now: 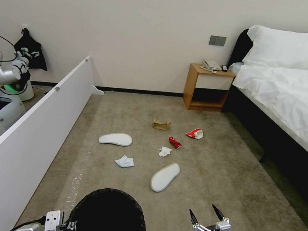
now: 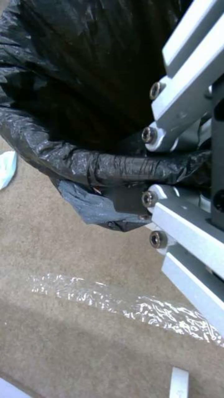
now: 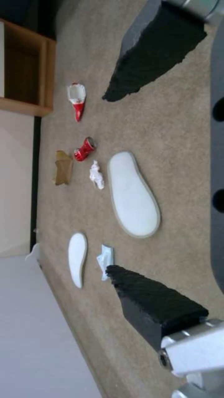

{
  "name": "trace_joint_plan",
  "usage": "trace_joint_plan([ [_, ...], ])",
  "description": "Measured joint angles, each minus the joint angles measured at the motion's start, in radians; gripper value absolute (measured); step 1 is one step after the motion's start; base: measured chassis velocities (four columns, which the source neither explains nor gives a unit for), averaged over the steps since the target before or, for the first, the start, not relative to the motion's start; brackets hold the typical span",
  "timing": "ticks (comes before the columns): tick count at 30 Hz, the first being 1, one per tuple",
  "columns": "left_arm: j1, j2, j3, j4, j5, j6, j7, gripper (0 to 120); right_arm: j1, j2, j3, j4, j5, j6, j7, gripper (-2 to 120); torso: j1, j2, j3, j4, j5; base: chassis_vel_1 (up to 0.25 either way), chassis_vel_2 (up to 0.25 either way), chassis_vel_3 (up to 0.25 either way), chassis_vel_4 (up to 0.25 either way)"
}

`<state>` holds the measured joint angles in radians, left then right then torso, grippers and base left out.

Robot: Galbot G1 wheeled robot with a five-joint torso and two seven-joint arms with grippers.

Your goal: Pick up the trash bin, then pick up the garbage from the floor and place it into the trash bin.

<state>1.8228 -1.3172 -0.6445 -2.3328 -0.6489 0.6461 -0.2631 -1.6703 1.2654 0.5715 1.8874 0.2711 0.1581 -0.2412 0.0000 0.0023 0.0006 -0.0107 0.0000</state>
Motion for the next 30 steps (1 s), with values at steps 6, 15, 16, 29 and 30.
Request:
trace_joint_plan([
  [6,0.0,-0.002,0.003,-0.001,0.0,0.001,-0.002,4,0.004,-0.002,0.003,-0.003,0.008,0.001,-0.009,100,0.0,0.0,0.0,0.0,0.0,-0.03,0.026,0.028,-0.036],
  [15,0.001,-0.003,0.008,-0.001,0.002,0.001,-0.002,4,0.007,0.0,0.003,-0.006,0.015,0.002,-0.023,100,0.0,0.0,0.0,0.0,0.0,-0.045,0.043,0.038,-0.046],
  [16,0.001,-0.003,0.008,-0.001,0.002,0.001,-0.002,4,0.007,0.0,0.003,-0.006,0.015,0.002,-0.023,100,0.0,0.0,0.0,0.0,0.0,-0.058,0.054,0.048,-0.062],
  [29,0.001,-0.006,0.014,-0.002,0.005,0.003,-0.003,4,0.009,0.0,0.011,-0.006,0.023,0.004,-0.037,100,0.0,0.0,0.0,0.0,-0.0001,-0.075,0.077,0.08,-0.081],
  [30,0.001,-0.006,0.014,-0.002,0.005,0.003,-0.003,4,0.009,0.0,0.011,-0.006,0.023,0.004,-0.037,100,0.0,0.0,0.0,0.0,-0.0001,-0.097,0.102,0.094,-0.101],
])
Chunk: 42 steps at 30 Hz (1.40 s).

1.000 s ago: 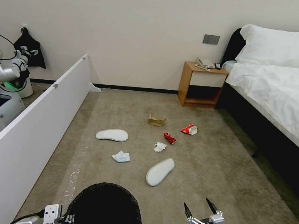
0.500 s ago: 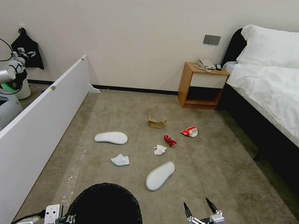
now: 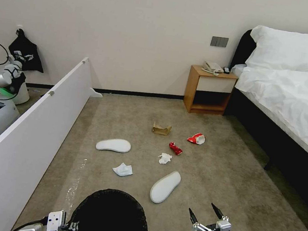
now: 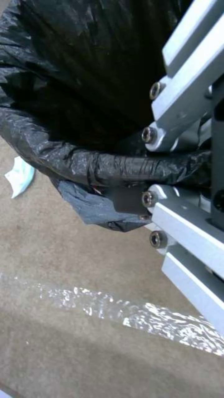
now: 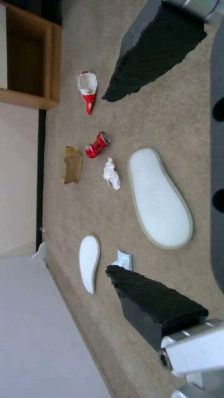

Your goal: Pick up the trash bin, then pick up the garbage from the floor and place it into the trash bin.

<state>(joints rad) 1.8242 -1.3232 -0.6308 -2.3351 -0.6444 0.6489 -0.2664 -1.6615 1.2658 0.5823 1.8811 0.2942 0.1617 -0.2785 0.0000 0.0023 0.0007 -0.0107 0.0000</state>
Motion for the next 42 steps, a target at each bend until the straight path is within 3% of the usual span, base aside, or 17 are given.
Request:
trace_joint_plan([
  [42,0.039,-0.02,-0.027,-0.012,0.03,-0.018,-0.003,4,0.035,-0.001,-0.05,-0.049,-0.052,0.046,-0.003,100,0.0,0.0,0.0,-0.0001,0.0001,-0.11,0.106,0.102,-0.108],
])
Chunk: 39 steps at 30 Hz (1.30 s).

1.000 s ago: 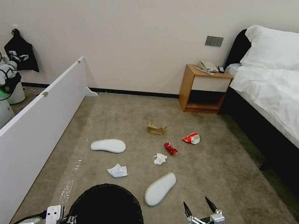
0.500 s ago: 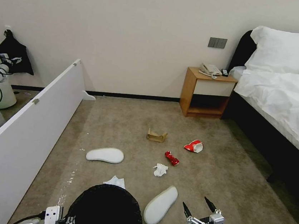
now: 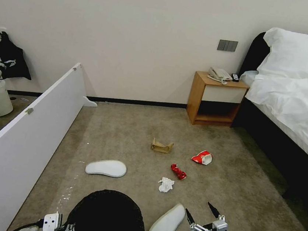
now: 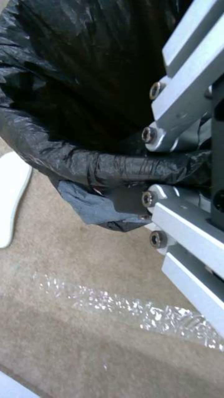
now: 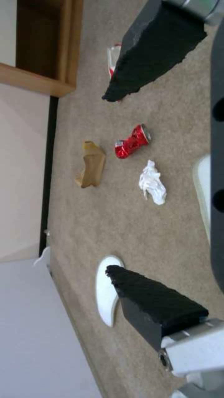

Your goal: Pick up the trash bin, then pick up the garbage from the floor and place it into the trash bin.

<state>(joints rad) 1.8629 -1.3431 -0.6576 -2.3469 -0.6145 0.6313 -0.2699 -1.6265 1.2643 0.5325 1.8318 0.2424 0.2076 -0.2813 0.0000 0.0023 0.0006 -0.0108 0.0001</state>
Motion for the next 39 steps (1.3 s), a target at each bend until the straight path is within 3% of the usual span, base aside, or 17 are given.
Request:
trace_joint_plan([
  [9,0.039,-0.01,-0.03,-0.003,0.027,-0.028,0.001,4,0.056,0.008,-0.117,-0.035,-0.064,-0.049,0.136,100,0.0,0.0,0.0,0.0001,-0.0001,0.0,0.0,0.0,0.0],
  [17,0.062,-0.022,-0.082,0.006,0.03,-0.053,0.003,4,0.079,0.026,-0.183,-0.053,-0.094,-0.075,0.18,100,0.0,0.0,0.0,0.0002,-0.0002,0.0,0.0,0.0,0.0],
  [19,0.061,-0.037,-0.14,0.012,0.001,-0.059,0.004,4,0.083,0.033,-0.223,-0.065,-0.114,-0.082,0.213,100,0.0,0.0,0.0,0.0001,-0.0002,0.0,0.0,0.0,0.0],
  [22,0.058,-0.044,-0.161,0.013,-0.015,-0.059,0.004,4,0.085,0.035,-0.241,-0.072,-0.12,-0.084,0.228,100,0.0,0.0,0.0,0.0001,-0.0003,0.0,0.0,0.0,0.0],
  [24,0.051,-0.051,-0.207,0.019,-0.049,-0.059,0.003,4,0.096,0.04,-0.281,-0.092,-0.139,-0.093,0.277,100,0.0,0.0,0.0,0.0002,-0.0003,0.0,0.0,0.0,0.0],
  [27,0.047,-0.051,-0.235,0.022,-0.069,-0.057,0.002,4,0.109,0.044,-0.324,-0.109,-0.155,-0.127,0.322,100,0.0,0.0,0.0,0.0001,-0.0001,0.0,0.0,0.0,0.0],
  [39,0.049,-0.062,-0.256,0.015,-0.089,-0.051,0.0,4,0.162,0.072,-0.459,-0.164,-0.166,-0.299,0.495,100,0.0,0.0,0.0,0.0001,-0.0004,0.0,0.0,0.0,0.0],
])
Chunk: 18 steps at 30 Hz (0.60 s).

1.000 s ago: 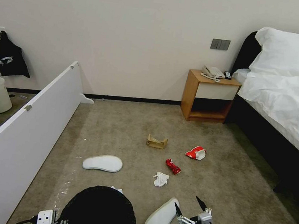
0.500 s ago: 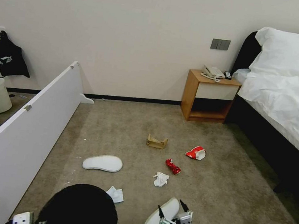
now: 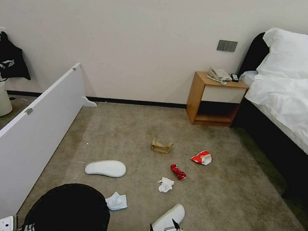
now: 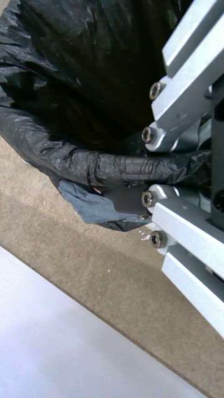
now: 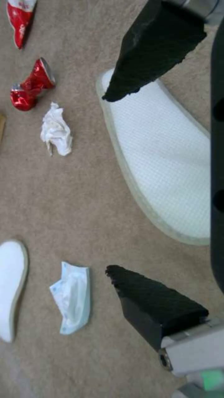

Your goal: Pick up the trash bin, then pick up the garbage from the floor and place it into the trash bin.

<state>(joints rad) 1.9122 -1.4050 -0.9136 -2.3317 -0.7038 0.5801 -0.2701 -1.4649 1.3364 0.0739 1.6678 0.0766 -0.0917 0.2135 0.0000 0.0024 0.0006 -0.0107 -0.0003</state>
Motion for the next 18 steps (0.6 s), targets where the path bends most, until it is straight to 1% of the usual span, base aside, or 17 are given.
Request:
trace_joint_plan([
  [2,0.001,-0.002,0.0,-0.003,0.0,0.0,0.0,4,0.019,0.005,-0.024,-0.015,0.014,-0.033,0.035,100,0.0,0.0,0.0,-0.0002,-0.0011,0.0,0.0,0.0,0.0],
  [9,0.001,-0.008,0.006,-0.012,0.004,0.001,0.0,4,0.045,0.01,-0.056,-0.039,0.074,-0.094,0.083,100,0.0,0.0,0.0,-0.0002,-0.002,0.0,0.0,0.0,0.0],
  [11,0.002,-0.012,0.009,-0.016,0.006,0.001,-0.001,4,0.059,0.013,-0.066,-0.051,0.104,-0.121,0.109,100,0.0,0.0,0.0,0.0003,-0.0015,0.0,0.0,0.0,0.0],
  [12,0.002,-0.013,0.009,-0.017,0.007,0.002,-0.001,4,0.065,0.015,-0.066,-0.056,0.12,-0.137,0.132,100,0.0,0.0,0.0,0.0001,-0.0009,0.0,0.0,0.0,0.0],
  [13,0.002,-0.013,0.009,-0.017,0.007,0.002,-0.001,4,0.065,0.015,-0.066,-0.056,0.12,-0.137,0.132,100,0.0,0.0,0.0,0.0001,-0.0009,0.0,0.0,0.0,0.0],
  [15,0.004,-0.014,0.01,-0.021,0.007,0.002,-0.001,4,0.071,0.016,-0.066,-0.061,0.14,-0.161,0.154,100,0.0,0.0,0.0,0.0002,0.0004,0.0,0.0,0.0,0.0],
  [18,0.004,-0.016,0.01,-0.024,0.007,0.003,-0.001,4,0.075,0.017,-0.067,-0.064,0.148,-0.17,0.16,100,0.0,0.0,0.0,0.0001,0.0006,0.0,0.0,0.0,0.0],
])
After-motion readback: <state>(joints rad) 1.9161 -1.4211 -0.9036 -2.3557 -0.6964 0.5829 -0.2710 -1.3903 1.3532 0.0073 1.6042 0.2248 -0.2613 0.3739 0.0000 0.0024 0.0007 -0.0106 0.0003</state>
